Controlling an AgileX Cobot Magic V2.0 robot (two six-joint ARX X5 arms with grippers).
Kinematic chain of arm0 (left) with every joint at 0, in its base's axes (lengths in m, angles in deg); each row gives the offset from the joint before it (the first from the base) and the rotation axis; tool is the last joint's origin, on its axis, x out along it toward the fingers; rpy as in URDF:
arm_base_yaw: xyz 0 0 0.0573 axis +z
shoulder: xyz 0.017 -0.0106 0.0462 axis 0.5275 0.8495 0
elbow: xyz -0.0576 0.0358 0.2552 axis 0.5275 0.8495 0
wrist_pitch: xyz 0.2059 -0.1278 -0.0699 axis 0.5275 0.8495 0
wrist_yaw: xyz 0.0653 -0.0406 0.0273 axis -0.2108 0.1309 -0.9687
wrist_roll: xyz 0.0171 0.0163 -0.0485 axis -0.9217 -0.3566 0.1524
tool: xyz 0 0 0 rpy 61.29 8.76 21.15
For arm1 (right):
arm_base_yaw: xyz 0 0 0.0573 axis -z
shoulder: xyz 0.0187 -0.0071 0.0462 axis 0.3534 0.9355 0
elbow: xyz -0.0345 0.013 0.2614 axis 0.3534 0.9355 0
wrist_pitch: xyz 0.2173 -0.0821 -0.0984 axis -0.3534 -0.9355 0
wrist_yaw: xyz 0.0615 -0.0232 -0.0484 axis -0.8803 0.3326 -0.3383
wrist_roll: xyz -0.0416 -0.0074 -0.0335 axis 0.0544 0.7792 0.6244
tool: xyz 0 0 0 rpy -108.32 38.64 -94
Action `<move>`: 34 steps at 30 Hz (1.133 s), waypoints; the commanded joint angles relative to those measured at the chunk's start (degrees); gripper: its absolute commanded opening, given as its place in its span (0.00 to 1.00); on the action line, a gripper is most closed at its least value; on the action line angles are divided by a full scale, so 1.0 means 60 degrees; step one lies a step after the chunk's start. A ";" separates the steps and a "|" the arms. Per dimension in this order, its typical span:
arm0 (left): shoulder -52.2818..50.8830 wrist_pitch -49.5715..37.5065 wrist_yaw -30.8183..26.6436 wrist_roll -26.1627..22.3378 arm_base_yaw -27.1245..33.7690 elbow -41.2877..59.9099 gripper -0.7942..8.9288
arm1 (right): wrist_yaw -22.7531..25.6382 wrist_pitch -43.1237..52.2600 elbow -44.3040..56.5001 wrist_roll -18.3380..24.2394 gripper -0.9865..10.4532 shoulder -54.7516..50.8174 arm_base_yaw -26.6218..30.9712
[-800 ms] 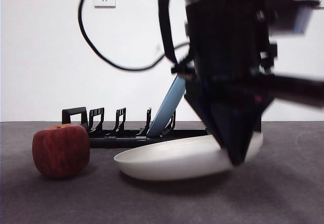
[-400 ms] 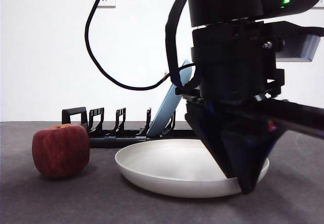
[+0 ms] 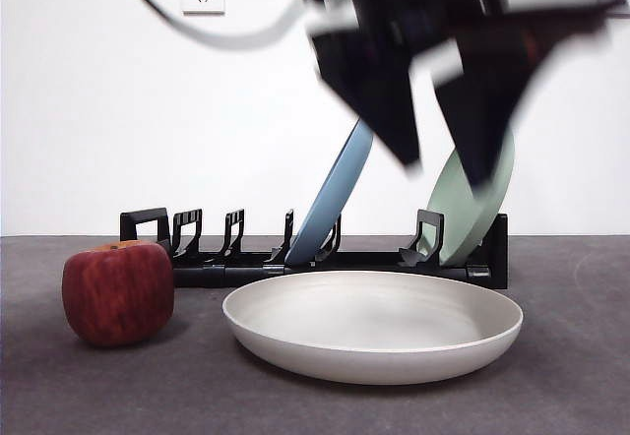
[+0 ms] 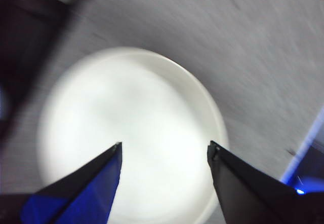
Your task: Take the yellow plate from the plate rack,put the plate on the table,take the apple from the table,put the apple in the plate
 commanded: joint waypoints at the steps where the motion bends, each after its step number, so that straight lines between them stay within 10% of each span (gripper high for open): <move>1: -0.0656 0.0007 -0.0586 0.0117 0.0379 0.0051 0.38 | 0.0022 0.0255 -0.0055 0.0084 0.31 0.0178 -0.0328; 22: -0.5533 0.0313 -0.1490 0.0106 0.6167 0.0051 0.37 | 0.1086 0.1220 -0.0164 0.0586 0.45 0.2371 -0.4568; 34: -0.8083 0.0565 -0.0601 0.0098 0.6936 0.0051 0.37 | 0.2320 0.1188 -0.0976 0.1486 0.51 0.4717 -0.6481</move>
